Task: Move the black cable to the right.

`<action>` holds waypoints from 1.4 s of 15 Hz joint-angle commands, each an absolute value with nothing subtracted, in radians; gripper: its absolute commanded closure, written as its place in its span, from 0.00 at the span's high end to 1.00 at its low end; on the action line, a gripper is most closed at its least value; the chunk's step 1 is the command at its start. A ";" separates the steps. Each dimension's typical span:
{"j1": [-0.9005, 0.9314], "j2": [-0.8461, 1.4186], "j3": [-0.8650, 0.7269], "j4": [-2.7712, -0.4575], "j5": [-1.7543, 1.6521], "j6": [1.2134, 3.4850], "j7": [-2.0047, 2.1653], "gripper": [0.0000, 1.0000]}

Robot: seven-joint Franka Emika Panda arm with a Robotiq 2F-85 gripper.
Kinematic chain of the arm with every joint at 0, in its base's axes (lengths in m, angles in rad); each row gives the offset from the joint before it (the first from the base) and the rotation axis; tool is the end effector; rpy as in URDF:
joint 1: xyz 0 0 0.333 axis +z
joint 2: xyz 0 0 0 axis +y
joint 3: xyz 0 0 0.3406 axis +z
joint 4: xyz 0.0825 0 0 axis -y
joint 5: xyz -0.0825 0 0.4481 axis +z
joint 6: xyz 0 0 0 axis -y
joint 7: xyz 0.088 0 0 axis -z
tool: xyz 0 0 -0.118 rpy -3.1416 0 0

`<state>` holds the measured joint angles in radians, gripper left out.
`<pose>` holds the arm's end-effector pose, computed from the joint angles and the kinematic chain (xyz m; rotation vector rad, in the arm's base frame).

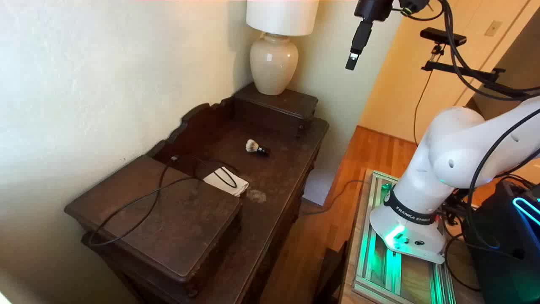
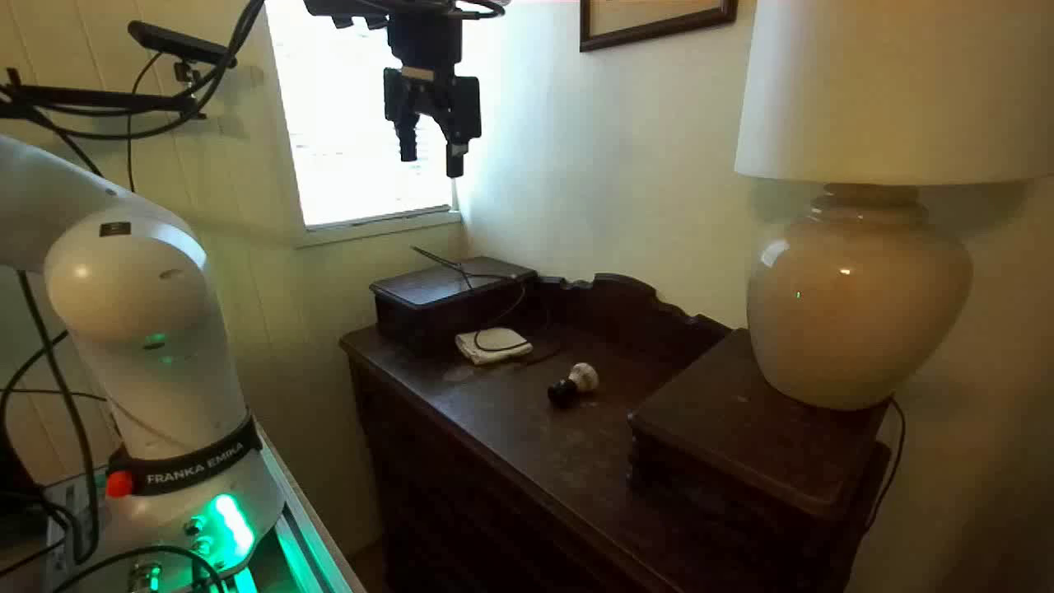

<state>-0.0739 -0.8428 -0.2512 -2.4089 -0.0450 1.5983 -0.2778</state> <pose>0.3215 -0.1332 0.5801 -3.0075 -0.0513 -0.0787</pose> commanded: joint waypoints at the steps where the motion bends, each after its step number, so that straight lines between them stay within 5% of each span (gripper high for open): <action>1: -0.078 -0.841 -0.248 -2.406 -0.042 1.596 -0.280 1.00; 12: -0.054 -0.776 -0.250 -2.394 -0.033 1.630 -0.292 1.00; 21: 0.108 -0.360 -0.204 -2.363 0.037 2.127 -0.508 1.00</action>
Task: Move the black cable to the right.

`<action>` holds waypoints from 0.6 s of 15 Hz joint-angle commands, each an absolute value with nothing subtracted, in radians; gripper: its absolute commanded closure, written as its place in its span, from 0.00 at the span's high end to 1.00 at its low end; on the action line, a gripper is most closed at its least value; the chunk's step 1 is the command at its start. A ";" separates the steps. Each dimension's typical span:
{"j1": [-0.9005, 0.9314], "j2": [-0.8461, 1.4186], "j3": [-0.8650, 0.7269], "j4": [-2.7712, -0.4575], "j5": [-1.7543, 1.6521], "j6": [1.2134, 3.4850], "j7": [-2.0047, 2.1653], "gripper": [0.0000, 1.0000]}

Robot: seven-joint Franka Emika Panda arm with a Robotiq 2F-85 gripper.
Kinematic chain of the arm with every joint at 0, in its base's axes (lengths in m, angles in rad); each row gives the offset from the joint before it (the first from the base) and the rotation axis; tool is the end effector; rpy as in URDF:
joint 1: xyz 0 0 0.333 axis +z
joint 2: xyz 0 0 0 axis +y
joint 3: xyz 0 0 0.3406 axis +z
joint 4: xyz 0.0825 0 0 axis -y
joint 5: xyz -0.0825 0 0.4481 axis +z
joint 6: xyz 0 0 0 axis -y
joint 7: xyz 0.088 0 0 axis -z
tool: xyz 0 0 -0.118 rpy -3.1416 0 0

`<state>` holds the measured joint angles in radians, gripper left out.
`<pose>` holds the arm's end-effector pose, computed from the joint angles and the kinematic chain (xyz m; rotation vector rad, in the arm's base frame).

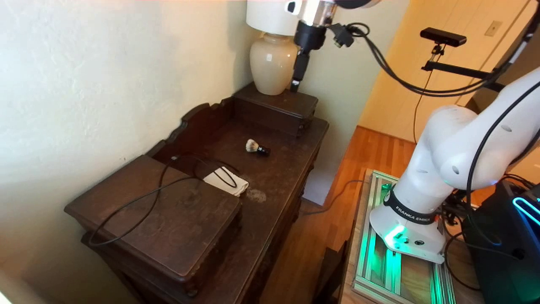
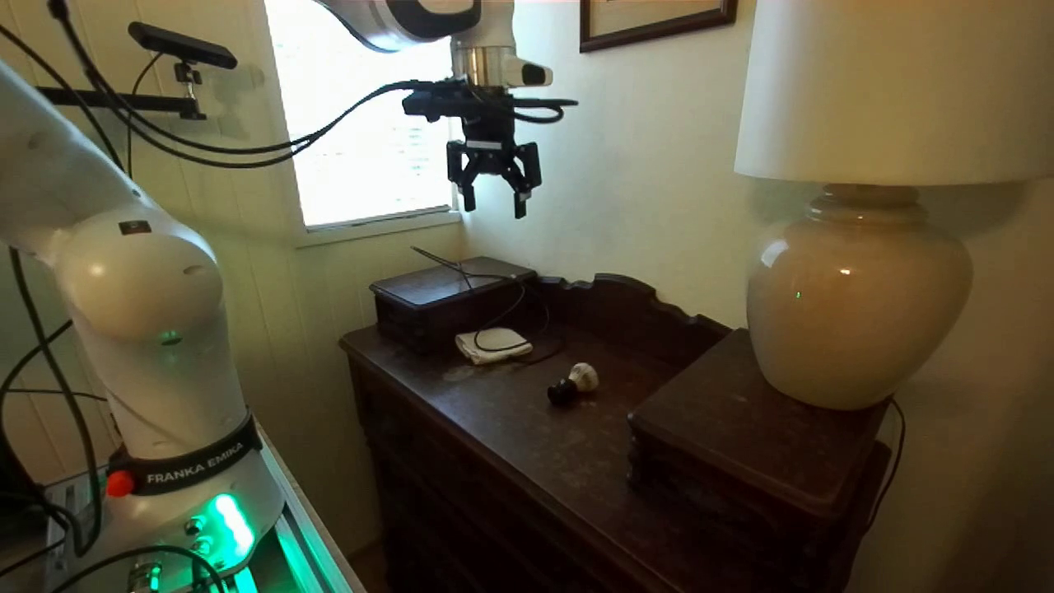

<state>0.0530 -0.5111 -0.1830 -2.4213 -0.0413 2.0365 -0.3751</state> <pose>0.4543 -0.0656 0.4890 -3.0839 -0.4331 -0.2003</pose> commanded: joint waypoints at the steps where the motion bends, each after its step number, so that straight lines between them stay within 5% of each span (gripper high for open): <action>1: 0.128 -0.308 -0.208 -2.347 0.074 2.165 -0.562 1.00; 6: 0.159 -0.080 -0.185 -2.233 0.361 2.136 -0.835 1.00; 9: 0.100 -0.133 -0.127 -2.297 0.288 2.189 -0.767 1.00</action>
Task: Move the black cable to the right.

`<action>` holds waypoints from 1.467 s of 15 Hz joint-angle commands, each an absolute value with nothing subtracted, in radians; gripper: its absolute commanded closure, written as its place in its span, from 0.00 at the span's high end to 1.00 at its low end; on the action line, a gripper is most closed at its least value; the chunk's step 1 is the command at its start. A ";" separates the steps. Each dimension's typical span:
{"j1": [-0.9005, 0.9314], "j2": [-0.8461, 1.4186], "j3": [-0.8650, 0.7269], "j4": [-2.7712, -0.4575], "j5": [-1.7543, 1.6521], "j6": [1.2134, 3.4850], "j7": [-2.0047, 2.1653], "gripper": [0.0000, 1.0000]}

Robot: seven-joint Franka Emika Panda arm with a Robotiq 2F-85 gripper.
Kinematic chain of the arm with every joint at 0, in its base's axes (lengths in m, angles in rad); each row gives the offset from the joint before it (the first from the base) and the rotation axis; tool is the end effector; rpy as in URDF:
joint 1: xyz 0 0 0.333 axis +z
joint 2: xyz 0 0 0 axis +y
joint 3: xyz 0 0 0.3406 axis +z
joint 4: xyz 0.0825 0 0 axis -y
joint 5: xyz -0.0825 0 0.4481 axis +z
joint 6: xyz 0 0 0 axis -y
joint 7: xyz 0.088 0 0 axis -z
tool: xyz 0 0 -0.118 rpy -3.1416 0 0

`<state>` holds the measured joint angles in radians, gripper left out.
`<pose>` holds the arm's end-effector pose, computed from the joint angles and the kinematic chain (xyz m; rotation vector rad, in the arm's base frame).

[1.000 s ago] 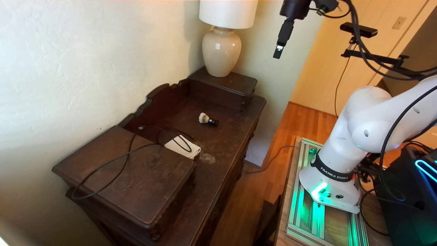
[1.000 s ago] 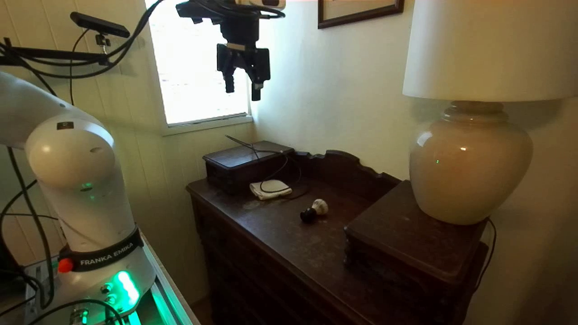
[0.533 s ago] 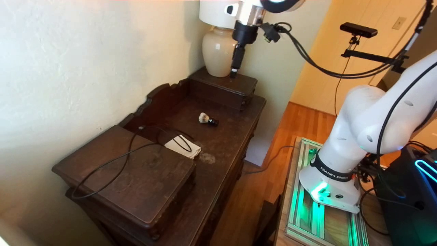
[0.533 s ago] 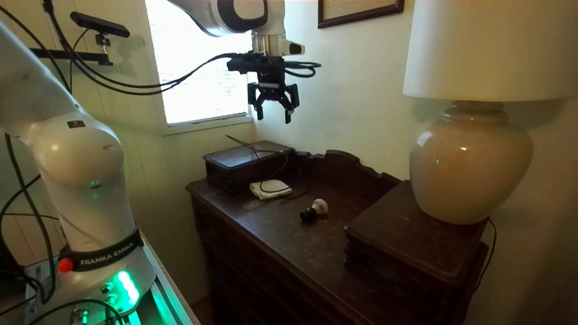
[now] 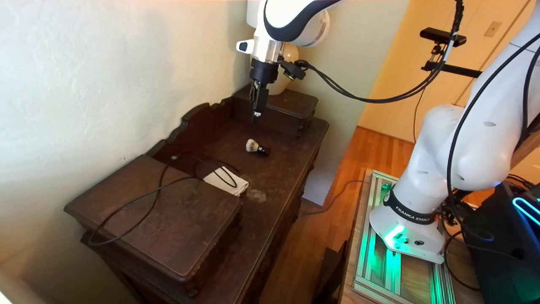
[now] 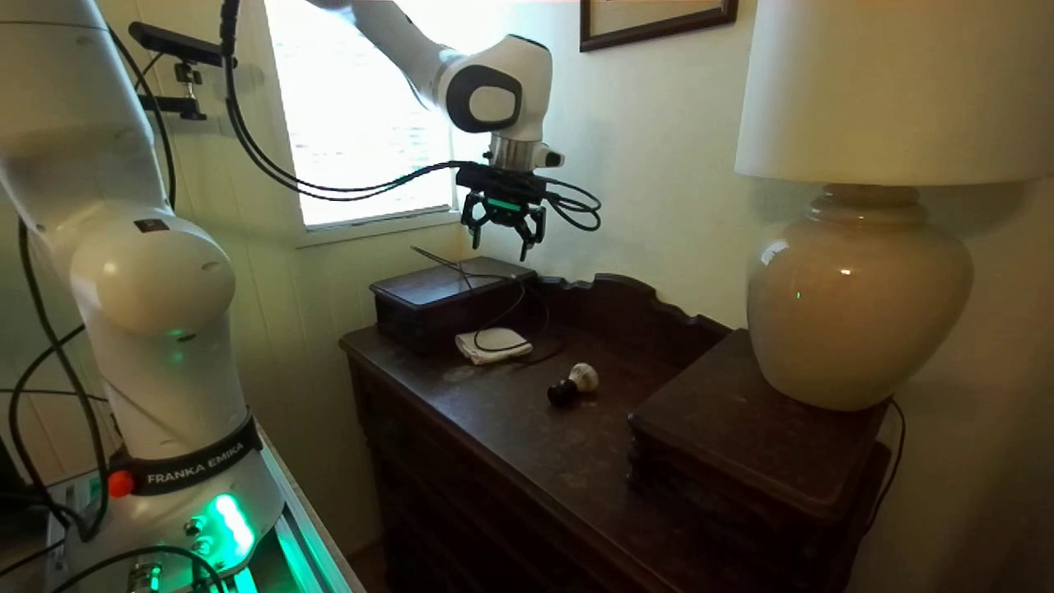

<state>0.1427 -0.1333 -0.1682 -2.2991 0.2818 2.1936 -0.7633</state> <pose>0.5463 -0.0019 0.3839 -2.7919 -0.8280 -0.1744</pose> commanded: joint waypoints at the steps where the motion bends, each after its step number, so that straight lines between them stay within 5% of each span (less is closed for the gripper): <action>1: 0.097 -0.133 -0.124 -2.298 0.288 2.191 -0.767 1.00; 12: 0.093 -0.154 -0.126 -2.299 0.287 2.190 -0.767 1.00; 22: 0.066 0.145 -0.036 -2.150 0.436 2.210 -0.724 1.00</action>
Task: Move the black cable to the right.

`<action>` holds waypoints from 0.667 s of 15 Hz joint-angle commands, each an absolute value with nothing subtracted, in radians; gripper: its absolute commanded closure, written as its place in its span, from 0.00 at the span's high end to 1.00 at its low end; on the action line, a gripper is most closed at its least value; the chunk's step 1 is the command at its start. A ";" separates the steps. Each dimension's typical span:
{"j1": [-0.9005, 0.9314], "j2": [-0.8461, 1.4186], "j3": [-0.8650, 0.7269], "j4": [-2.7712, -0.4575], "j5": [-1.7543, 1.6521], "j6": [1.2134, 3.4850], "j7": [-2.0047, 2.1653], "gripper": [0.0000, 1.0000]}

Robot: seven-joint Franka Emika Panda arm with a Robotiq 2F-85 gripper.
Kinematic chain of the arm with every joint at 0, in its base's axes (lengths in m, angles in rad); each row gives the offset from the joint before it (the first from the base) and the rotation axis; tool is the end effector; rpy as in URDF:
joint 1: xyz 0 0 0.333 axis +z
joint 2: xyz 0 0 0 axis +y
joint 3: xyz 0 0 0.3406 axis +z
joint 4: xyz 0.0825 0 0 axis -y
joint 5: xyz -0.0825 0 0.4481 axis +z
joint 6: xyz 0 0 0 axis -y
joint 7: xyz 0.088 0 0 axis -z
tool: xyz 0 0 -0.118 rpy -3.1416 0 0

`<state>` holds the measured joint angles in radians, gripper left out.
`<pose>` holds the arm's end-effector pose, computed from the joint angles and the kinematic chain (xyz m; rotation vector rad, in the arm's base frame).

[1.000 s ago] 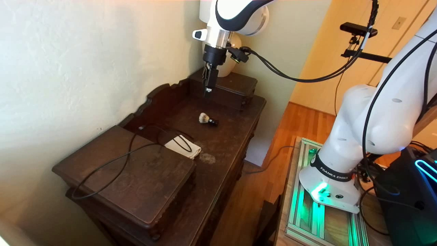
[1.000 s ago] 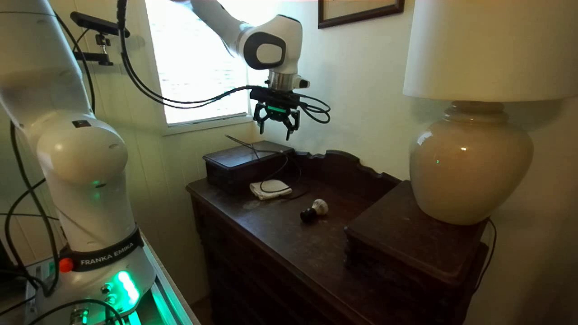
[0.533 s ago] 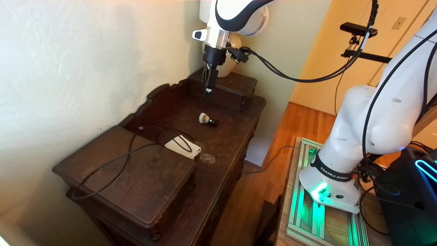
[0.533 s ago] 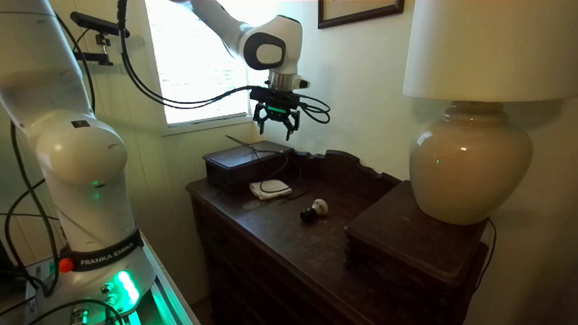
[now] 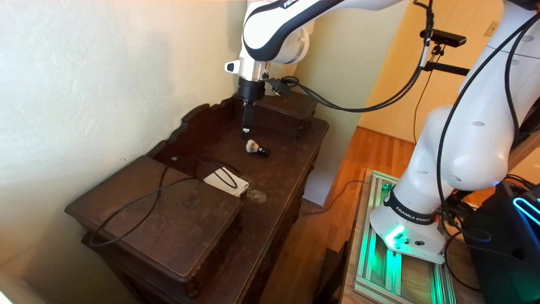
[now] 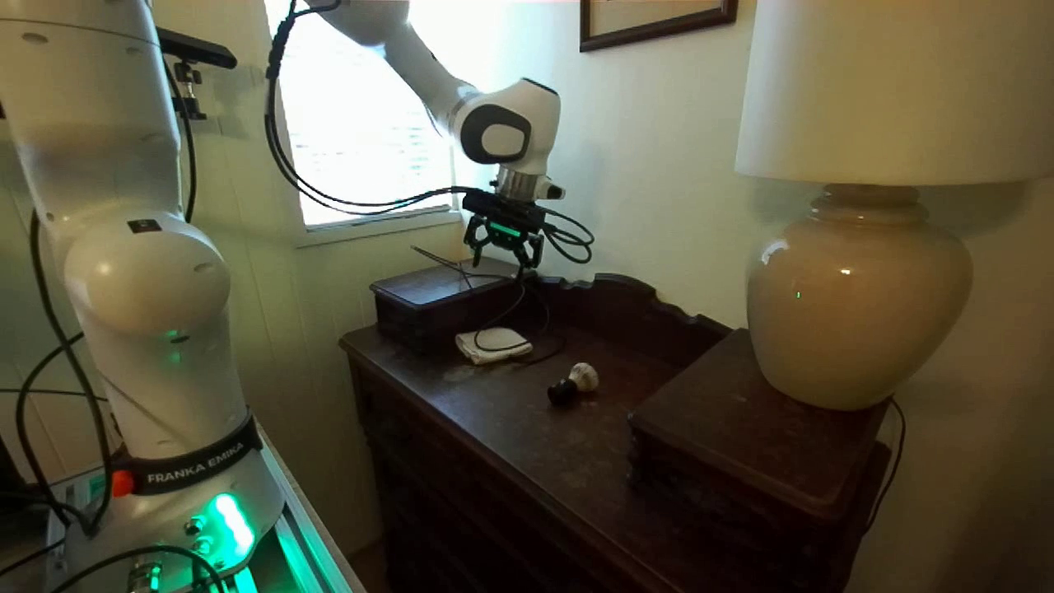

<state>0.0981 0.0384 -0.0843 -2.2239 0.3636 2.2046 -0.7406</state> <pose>0.5759 0.0232 0.3273 -2.7569 -0.7469 -0.0687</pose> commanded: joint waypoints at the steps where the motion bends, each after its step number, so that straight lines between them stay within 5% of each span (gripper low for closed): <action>1: 0.060 0.178 -0.020 -2.134 0.460 2.215 -0.703 1.00; 10: 0.006 0.399 0.098 -1.995 0.456 2.320 -0.552 1.00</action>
<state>0.0380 0.3257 0.0477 -2.0700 0.4542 2.3239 -0.5789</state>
